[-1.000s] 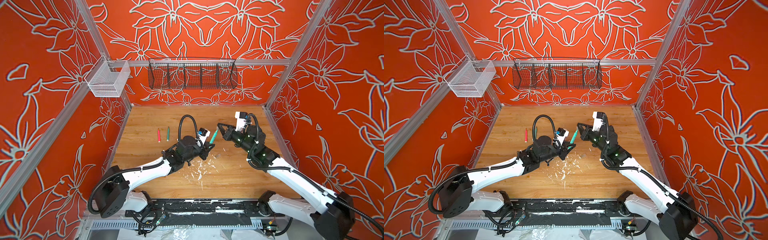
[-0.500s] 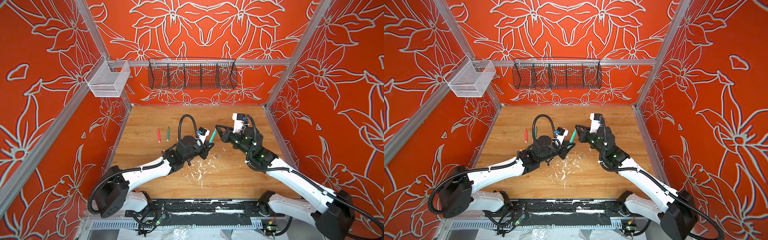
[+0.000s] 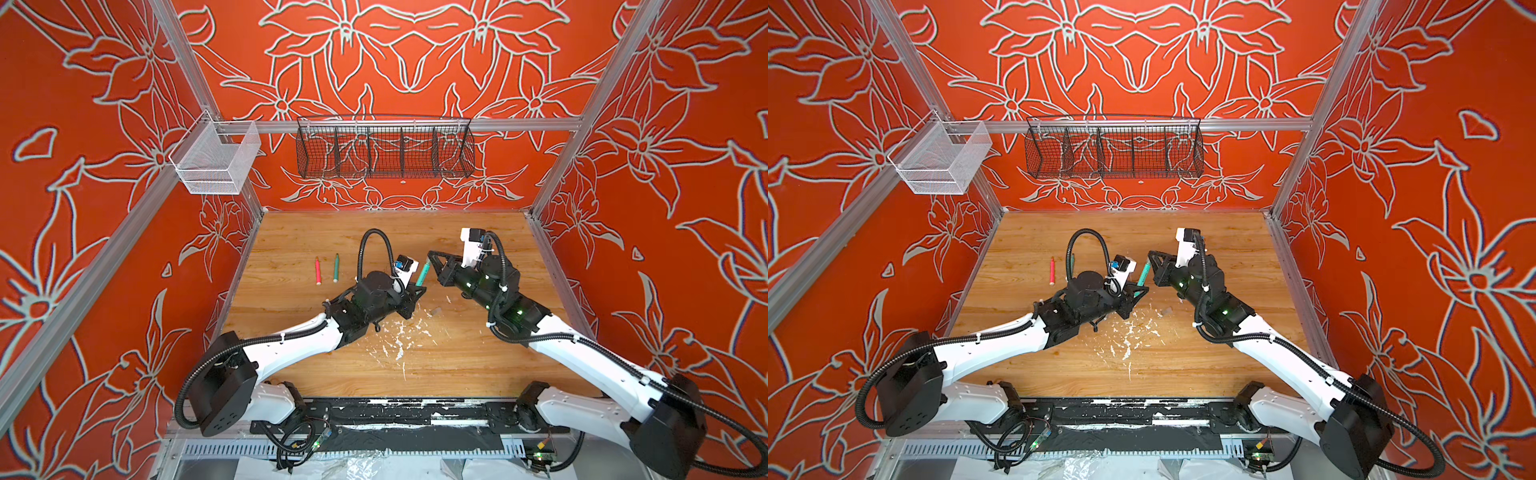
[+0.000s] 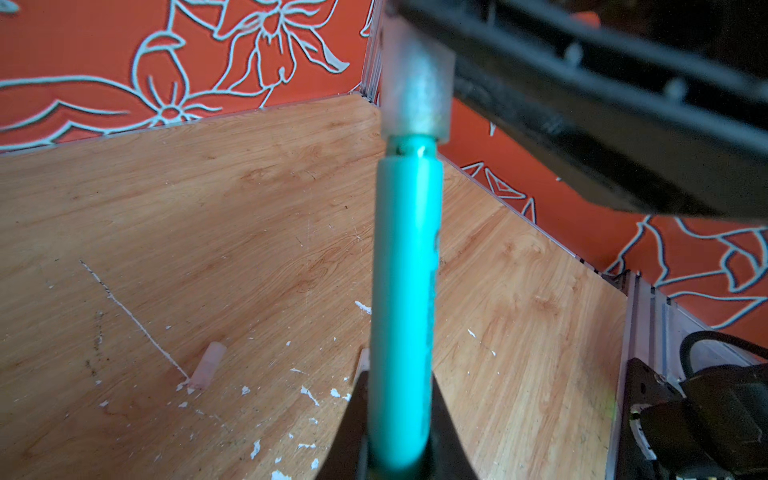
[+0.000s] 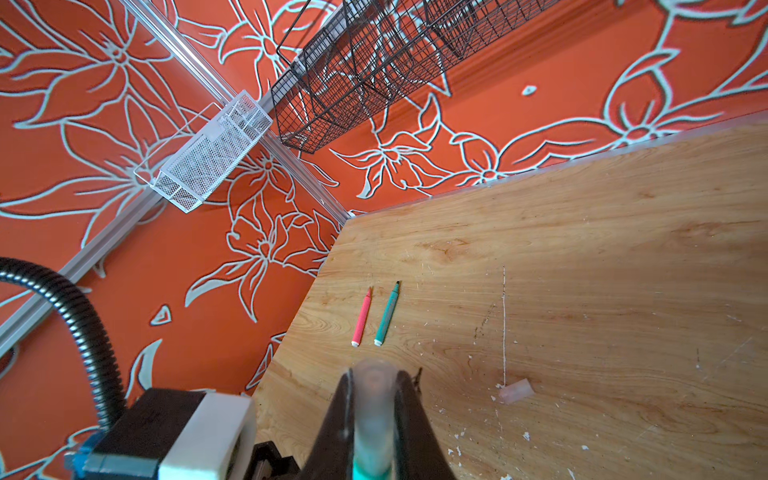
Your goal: Insert the pens into the pen caps
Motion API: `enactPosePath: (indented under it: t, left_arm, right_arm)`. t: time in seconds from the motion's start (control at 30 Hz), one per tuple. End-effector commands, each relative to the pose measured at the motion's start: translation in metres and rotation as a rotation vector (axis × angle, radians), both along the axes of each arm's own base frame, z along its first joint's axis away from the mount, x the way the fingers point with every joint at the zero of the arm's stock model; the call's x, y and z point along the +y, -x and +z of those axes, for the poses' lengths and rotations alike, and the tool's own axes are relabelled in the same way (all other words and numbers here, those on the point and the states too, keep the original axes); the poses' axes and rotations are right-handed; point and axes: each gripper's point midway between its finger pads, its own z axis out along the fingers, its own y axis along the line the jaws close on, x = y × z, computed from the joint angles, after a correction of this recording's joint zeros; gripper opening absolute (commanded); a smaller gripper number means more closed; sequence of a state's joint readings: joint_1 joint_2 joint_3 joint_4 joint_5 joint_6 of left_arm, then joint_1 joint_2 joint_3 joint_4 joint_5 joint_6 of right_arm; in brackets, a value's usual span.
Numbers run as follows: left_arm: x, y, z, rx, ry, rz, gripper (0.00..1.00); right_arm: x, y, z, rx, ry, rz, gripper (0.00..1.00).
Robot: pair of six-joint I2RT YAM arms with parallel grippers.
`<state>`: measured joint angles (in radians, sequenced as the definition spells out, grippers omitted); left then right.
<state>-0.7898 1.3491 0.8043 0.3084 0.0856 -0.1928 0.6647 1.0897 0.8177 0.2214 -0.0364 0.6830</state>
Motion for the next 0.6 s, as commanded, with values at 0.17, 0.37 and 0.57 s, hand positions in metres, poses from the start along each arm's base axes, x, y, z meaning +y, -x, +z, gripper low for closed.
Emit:
enactPosePath:
  t: [0.17,0.37,0.57]
  left_arm:
    - [0.004,-0.011,0.045,-0.129,0.045,0.024,0.00]
    - [0.006,-0.011,0.051,-0.138,0.064,0.020,0.00]
    - [0.006,-0.006,0.056,-0.151,0.084,-0.001,0.00]
  right_arm:
    - [0.019,0.016,0.006,-0.017,0.037,0.094,0.18]
    - [0.018,0.018,0.011,-0.033,0.040,0.091,0.21]
    - [0.015,0.019,0.017,-0.048,0.030,0.078,0.25]
